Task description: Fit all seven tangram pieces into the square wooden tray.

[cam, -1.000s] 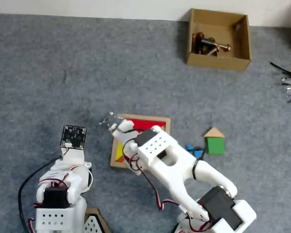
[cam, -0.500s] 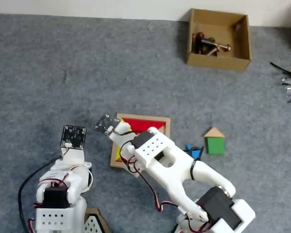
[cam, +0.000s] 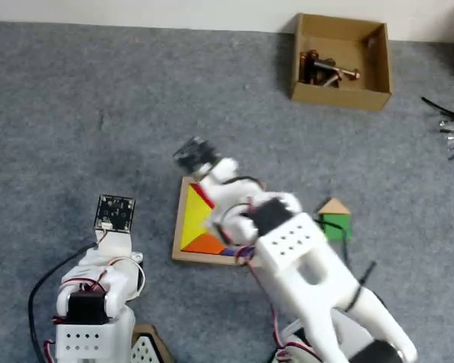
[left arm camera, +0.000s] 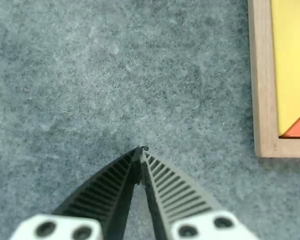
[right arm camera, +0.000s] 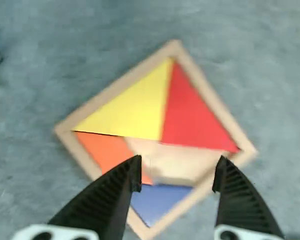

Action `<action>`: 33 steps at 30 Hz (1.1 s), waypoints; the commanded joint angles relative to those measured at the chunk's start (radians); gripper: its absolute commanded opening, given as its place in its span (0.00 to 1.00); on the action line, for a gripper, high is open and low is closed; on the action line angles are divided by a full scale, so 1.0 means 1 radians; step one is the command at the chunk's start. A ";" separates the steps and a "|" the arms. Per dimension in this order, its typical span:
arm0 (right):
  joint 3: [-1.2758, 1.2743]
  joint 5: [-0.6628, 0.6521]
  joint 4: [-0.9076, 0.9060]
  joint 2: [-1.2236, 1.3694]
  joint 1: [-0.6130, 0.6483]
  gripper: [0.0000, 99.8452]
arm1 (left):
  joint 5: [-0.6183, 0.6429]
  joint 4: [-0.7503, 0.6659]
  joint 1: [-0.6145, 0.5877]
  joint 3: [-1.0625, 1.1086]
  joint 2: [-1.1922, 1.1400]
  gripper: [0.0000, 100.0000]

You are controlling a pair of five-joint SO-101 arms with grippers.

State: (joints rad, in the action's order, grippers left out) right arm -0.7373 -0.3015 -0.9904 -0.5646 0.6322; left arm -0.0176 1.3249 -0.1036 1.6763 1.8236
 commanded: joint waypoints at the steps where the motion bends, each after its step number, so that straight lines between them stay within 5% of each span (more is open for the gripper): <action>1: -0.018 -0.002 -0.010 -0.084 -0.142 0.23 | 0.002 0.003 0.012 0.018 0.010 0.01; 20: 0.090 0.104 -0.041 0.265 -0.613 0.23 | 0.002 0.003 0.012 0.018 0.010 0.01; 33: 0.340 0.104 -0.245 0.539 -0.728 0.23 | 0.002 0.003 0.012 0.018 0.010 0.01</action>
State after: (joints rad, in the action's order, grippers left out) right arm -0.4595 -0.2094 -1.2129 -0.0384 -0.0905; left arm -0.0176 1.3249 -0.1036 1.6763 1.8236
